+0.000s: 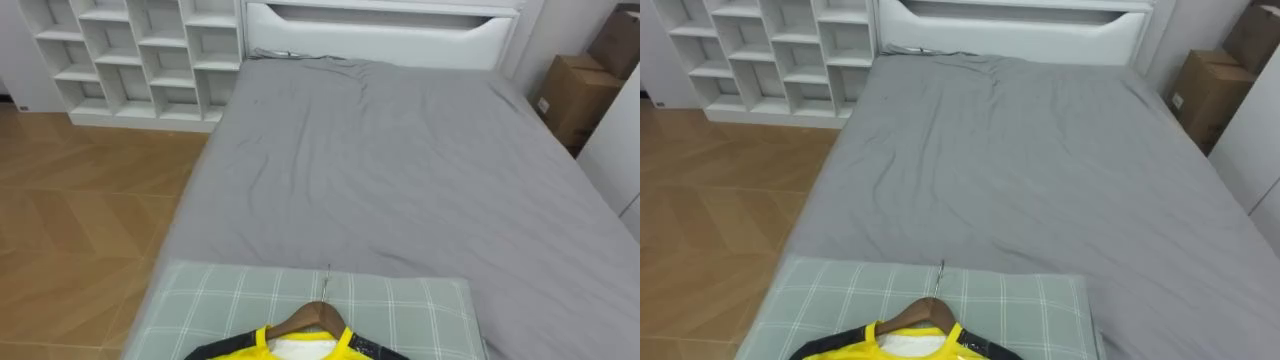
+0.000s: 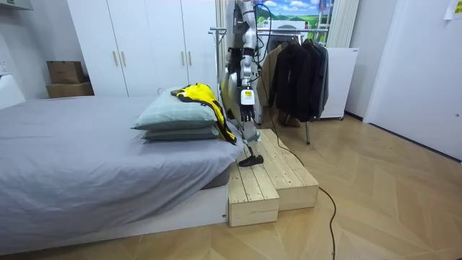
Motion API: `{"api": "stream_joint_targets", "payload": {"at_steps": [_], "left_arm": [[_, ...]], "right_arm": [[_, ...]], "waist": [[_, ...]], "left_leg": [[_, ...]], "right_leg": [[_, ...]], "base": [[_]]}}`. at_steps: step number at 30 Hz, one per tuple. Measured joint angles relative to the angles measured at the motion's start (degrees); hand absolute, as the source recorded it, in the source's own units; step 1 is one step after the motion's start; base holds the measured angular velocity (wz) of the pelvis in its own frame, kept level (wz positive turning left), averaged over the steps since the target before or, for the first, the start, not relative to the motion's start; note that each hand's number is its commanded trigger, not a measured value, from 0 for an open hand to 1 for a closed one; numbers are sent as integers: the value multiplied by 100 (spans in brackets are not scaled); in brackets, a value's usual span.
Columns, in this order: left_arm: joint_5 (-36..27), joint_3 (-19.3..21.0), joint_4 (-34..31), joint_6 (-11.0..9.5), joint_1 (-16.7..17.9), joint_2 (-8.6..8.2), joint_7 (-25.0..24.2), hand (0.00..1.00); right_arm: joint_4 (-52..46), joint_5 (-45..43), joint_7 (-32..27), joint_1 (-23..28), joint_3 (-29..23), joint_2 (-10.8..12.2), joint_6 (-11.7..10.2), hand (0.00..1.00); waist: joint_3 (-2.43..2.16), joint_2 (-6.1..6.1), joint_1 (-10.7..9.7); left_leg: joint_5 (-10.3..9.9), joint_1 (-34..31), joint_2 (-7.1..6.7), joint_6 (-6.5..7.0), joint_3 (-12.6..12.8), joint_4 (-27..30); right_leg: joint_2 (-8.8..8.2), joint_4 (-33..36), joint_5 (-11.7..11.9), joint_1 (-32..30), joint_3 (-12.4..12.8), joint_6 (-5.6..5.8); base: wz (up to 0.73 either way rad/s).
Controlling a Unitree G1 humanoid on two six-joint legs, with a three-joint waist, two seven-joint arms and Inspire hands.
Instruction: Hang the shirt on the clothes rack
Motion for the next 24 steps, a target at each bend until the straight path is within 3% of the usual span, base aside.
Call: {"api": "stream_joint_targets", "payload": {"at_steps": [11, 15, 20, 24], "left_arm": [[428, 1, -21, -106, 22, -114, 66, 0], [381, 9, 9, -137, -82, -118, 53, 0], [350, 17, 3, -336, -110, -120, 33, 0], [-114, 62, -26, -338, -94, -113, -66, 0]], "right_arm": [[-11, -27, -10, -18, 129, 3, -144, 0], [-10, -43, -7, -11, 180, 3, -170, 0], [31, -118, 61, 27, 163, -2, -246, 0], [21, -116, 72, 101, 153, -8, -258, 0]], "waist": [[0, -2, 18], [4, -6, 41], [4, -15, 67], [3, -18, 92]], "left_leg": [[0, -11, 0, 1, -27, 0], [0, -9, -1, 0, -8, -2], [0, 1, -1, 0, 18, -1], [0, 18, -2, 0, 58, -3]], "right_leg": [[-4, -7, -16, 1, -20, 23], [-1, -7, -16, -6, 0, 23], [5, -7, -16, -9, 56, 22], [8, -8, -16, -11, 90, 22]], "base": [[1], [0], [-2], [-4]]}}
